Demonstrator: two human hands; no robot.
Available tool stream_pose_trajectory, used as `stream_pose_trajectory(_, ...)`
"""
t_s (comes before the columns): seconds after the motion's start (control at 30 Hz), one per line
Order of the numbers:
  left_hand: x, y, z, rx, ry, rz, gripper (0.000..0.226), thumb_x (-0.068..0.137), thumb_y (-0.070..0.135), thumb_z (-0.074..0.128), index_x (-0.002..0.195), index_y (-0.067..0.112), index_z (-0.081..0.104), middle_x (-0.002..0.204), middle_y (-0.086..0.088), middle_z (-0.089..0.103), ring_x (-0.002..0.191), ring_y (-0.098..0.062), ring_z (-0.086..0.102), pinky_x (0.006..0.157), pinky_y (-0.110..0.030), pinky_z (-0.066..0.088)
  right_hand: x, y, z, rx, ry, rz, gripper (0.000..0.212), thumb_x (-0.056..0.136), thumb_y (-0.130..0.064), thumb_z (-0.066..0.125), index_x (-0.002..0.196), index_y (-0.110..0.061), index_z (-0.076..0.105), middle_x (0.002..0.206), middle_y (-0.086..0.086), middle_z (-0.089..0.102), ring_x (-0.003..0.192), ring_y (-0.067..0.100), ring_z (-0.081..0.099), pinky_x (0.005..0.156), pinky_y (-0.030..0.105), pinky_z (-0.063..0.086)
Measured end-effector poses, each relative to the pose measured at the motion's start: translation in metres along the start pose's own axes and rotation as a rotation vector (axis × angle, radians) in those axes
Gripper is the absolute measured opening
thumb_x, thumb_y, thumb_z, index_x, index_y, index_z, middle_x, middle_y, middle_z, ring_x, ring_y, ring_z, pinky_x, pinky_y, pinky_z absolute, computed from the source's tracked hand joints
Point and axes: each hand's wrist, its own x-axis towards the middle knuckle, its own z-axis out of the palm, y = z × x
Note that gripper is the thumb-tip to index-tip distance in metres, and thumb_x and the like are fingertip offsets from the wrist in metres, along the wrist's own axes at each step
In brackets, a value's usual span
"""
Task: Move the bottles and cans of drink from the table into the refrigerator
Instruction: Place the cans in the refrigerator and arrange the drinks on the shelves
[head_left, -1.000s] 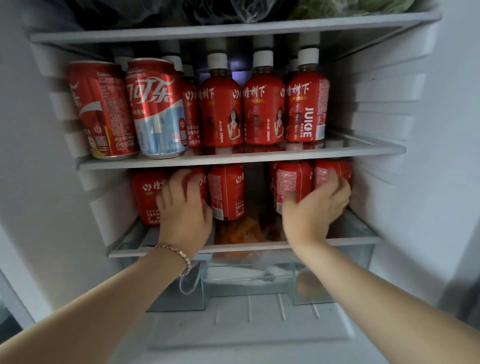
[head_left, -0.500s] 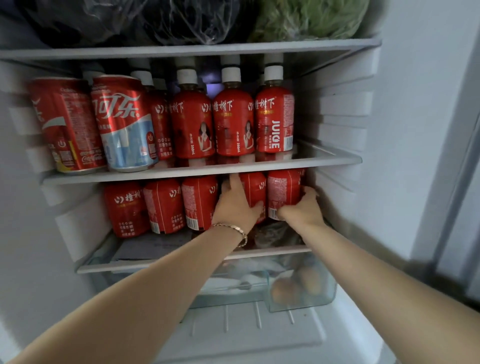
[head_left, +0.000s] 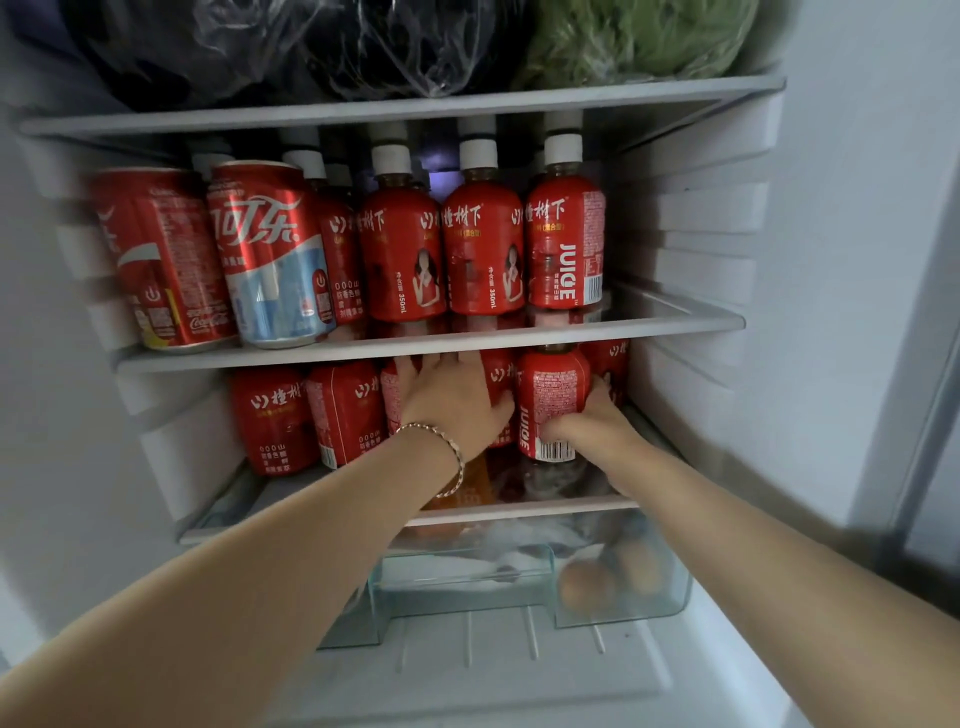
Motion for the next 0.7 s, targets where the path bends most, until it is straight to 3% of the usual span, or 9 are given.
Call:
stream_pose_trajectory(0.07,0.007,0.009,-0.005,-0.108,0.002,-0.082,0.040,0.089,0.049,0.043,0.109,0.015,0.050,0.106,-0.001,0.058,0.119,-0.023,0.045,0.112,-0.053,0.006,-0.001,0.001,0.002,0.031,0.036,-0.027,0.082,0.065,0.002,0.080,0.134,-0.011,0.038,0.113,0.003,0.058,0.107,0.018,0.057,0.088,0.029,0.046)
stream_pose_trajectory(0.13,0.011,0.016,-0.005,-0.179,0.005,-0.160,0.031,0.088,0.046,0.045,0.099,0.018,0.052,0.100,0.002,0.057,0.118,-0.022,0.045,0.112,-0.056,0.001,-0.003,0.002,0.005,-0.012,0.136,-0.054,0.081,0.061,-0.006,0.085,0.129,-0.013,0.041,0.108,-0.002,0.056,0.103,0.016,0.058,0.090,0.030,0.048)
stream_pose_trajectory(0.23,0.010,0.018,-0.003,-0.232,0.031,-0.178,0.046,0.083,0.054,0.049,0.113,0.019,0.054,0.117,0.000,0.057,0.126,-0.024,0.039,0.112,-0.057,-0.003,-0.010,0.005,0.005,-0.062,0.271,-0.082,0.081,0.058,-0.014,0.084,0.125,-0.013,0.038,0.113,0.003,0.055,0.106,0.021,0.058,0.092,0.036,0.050)
stream_pose_trajectory(0.37,0.002,0.017,-0.006,-0.214,0.034,-0.126,0.073,0.076,0.066,0.052,0.134,0.022,0.043,0.141,-0.003,0.042,0.137,-0.027,0.023,0.113,-0.055,-0.005,-0.020,0.011,0.000,-0.058,0.333,-0.115,0.079,0.050,-0.020,0.083,0.115,-0.014,0.039,0.113,0.008,0.056,0.099,0.022,0.061,0.088,0.041,0.053)
stream_pose_trajectory(0.47,-0.010,0.018,-0.009,-0.225,0.100,-0.090,0.080,0.073,0.065,0.056,0.136,0.018,0.039,0.142,-0.003,0.040,0.139,-0.026,0.019,0.113,-0.050,-0.008,-0.025,0.014,-0.006,-0.066,0.292,-0.154,0.080,0.035,-0.032,0.078,0.108,-0.009,0.053,0.098,0.005,0.066,0.086,0.018,0.067,0.078,0.040,0.057)
stream_pose_trajectory(0.57,-0.032,0.011,-0.011,-0.315,0.220,-0.064,0.076,0.070,0.061,0.059,0.127,0.014,0.042,0.128,-0.004,0.051,0.133,-0.022,0.027,0.116,-0.043,-0.002,-0.034,0.015,-0.007,-0.108,0.199,-0.224,0.047,0.045,-0.020,0.078,0.088,-0.005,0.063,0.078,0.005,0.070,0.073,0.018,0.069,0.072,0.039,0.058)
stream_pose_trajectory(0.7,-0.054,-0.007,-0.020,-0.335,0.226,-0.176,0.065,0.070,0.057,0.061,0.114,0.014,0.042,0.116,-0.003,0.054,0.122,-0.025,0.033,0.108,-0.044,0.016,-0.044,0.009,0.011,-0.108,0.028,-0.256,0.066,0.047,-0.028,0.083,0.107,-0.023,0.055,0.095,-0.002,0.069,0.087,0.011,0.068,0.082,0.034,0.055)
